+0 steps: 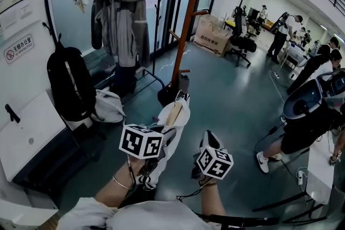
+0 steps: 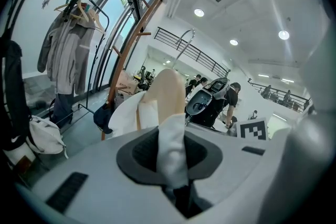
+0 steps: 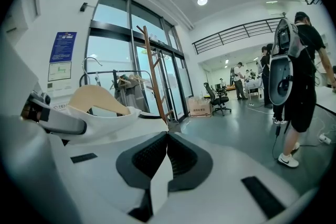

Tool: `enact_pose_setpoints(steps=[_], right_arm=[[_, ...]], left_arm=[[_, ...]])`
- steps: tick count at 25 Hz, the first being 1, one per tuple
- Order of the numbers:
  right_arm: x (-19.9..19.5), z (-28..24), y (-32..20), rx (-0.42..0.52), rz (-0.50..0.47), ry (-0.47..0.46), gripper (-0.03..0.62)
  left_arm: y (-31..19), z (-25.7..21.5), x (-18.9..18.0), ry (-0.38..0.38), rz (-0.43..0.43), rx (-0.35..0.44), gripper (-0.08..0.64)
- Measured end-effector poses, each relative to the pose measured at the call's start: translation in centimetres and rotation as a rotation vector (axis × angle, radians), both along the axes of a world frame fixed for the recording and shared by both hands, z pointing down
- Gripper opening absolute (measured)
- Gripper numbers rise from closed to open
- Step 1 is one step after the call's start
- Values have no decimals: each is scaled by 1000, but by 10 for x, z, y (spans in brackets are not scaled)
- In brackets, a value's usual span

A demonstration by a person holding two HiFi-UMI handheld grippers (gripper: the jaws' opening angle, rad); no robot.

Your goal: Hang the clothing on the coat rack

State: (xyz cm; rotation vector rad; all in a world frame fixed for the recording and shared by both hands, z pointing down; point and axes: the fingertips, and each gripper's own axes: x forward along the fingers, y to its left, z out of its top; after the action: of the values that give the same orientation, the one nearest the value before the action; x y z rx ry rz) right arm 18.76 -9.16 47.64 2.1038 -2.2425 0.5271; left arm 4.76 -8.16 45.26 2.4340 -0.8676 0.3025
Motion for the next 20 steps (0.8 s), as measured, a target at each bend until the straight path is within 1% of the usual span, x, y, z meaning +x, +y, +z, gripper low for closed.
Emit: enact_pose_setpoints(steps=[10,20], right_arm=[[11,2,-42,5,30,-3,23],[17,-3,-103,1,51,11,23]], left_arm=[[-43,8,13,-1,42,-10,67],[-106,10,22,10,76,-25,69]])
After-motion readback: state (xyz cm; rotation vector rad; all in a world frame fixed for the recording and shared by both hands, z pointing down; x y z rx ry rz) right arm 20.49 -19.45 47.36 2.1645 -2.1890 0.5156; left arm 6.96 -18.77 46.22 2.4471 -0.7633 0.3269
